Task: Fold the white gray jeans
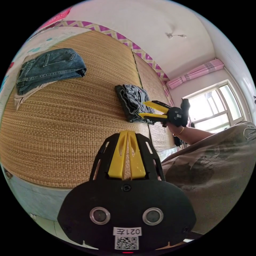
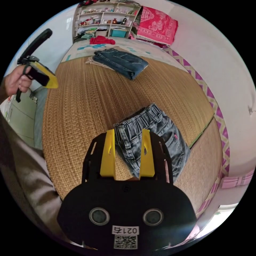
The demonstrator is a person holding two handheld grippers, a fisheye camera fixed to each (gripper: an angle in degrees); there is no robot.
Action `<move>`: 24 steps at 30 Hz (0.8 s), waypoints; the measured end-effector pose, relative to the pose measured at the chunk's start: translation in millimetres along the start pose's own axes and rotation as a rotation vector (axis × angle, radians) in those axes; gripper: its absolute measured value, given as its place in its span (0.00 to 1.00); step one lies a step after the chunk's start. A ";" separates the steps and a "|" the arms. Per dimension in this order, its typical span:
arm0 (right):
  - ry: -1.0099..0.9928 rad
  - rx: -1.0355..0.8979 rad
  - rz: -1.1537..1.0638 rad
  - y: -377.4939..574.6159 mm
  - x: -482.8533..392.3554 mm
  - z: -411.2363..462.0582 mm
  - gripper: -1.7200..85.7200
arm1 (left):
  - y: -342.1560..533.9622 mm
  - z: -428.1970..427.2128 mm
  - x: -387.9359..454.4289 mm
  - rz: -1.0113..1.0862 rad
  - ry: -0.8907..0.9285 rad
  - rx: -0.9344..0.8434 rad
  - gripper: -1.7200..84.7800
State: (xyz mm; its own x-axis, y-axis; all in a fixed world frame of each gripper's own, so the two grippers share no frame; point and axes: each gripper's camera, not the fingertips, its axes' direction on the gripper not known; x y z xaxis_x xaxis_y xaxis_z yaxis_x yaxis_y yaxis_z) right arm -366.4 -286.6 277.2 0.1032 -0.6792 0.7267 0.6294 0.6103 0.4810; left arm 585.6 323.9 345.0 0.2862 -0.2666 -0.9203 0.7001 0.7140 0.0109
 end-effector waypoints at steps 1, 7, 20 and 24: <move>-0.016 -0.026 0.027 -1.1 -6.0 29.0 0.17 | -1.8 1.0 2.6 0.002 -0.003 0.000 0.01; -0.200 0.077 0.354 47.4 29.9 95.2 0.08 | -16.0 6.5 22.1 -0.016 -0.043 0.001 0.01; -0.131 0.445 1.225 476.0 221.1 139.6 0.08 | -82.6 87.4 132.6 -0.004 -0.064 -0.022 0.01; -0.305 0.265 1.562 619.2 238.7 271.0 0.08 | -113.5 133.2 178.3 0.015 -0.058 -0.073 0.01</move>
State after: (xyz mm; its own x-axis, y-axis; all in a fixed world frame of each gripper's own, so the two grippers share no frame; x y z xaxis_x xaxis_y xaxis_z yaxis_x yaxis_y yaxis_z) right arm -160.8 39.7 881.4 0.3141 0.7251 0.6128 -0.0862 0.6646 -0.7422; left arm 644.3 109.1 231.7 0.3352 -0.2913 -0.8960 0.6467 0.7627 -0.0061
